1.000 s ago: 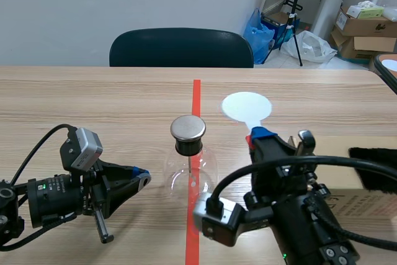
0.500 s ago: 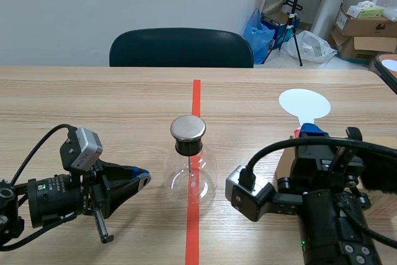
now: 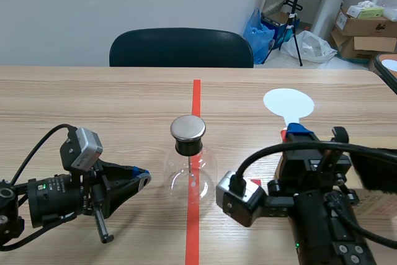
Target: Do the electroscope experiment
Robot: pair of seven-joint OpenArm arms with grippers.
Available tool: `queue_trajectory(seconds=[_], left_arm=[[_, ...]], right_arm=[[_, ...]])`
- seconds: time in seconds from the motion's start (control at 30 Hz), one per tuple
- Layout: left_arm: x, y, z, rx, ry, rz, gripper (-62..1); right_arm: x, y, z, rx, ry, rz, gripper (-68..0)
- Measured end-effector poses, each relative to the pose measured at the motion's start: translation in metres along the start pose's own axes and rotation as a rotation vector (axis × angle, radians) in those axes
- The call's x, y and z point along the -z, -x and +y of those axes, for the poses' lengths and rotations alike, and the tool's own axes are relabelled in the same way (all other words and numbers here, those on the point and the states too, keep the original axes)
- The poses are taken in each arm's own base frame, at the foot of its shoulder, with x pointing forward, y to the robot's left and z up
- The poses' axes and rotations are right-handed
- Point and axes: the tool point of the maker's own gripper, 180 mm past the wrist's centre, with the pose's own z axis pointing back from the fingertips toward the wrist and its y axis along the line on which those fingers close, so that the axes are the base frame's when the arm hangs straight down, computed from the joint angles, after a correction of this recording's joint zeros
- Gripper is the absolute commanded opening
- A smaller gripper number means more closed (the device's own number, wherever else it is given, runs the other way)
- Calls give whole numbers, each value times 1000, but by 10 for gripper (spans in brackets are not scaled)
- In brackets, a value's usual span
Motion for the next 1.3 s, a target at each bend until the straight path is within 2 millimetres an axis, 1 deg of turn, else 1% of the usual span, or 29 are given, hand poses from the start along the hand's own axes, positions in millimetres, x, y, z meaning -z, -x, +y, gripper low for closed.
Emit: queue_trajectory(seconds=[0.13,0.47,0.63,0.7,1.1,1.3], left_arm=[[0,0,0,0,0,0,-579],[0,0,0,0,0,0,-579],[0,0,0,0,0,0,-579],[0,0,0,0,0,0,-579],[0,0,0,0,0,0,-579],[0,0,0,0,0,0,-579]], right_arm=[[-1,-15,0,0,0,-86,-665],[-12,-66,0,-1,2,-373,-665],[-19,-82,0,-2,2,-474,-665],[-21,-86,0,-2,0,-501,-665],[-27,-97,0,-3,2,-568,-665],[-27,-97,0,-3,2,-570,-665]])
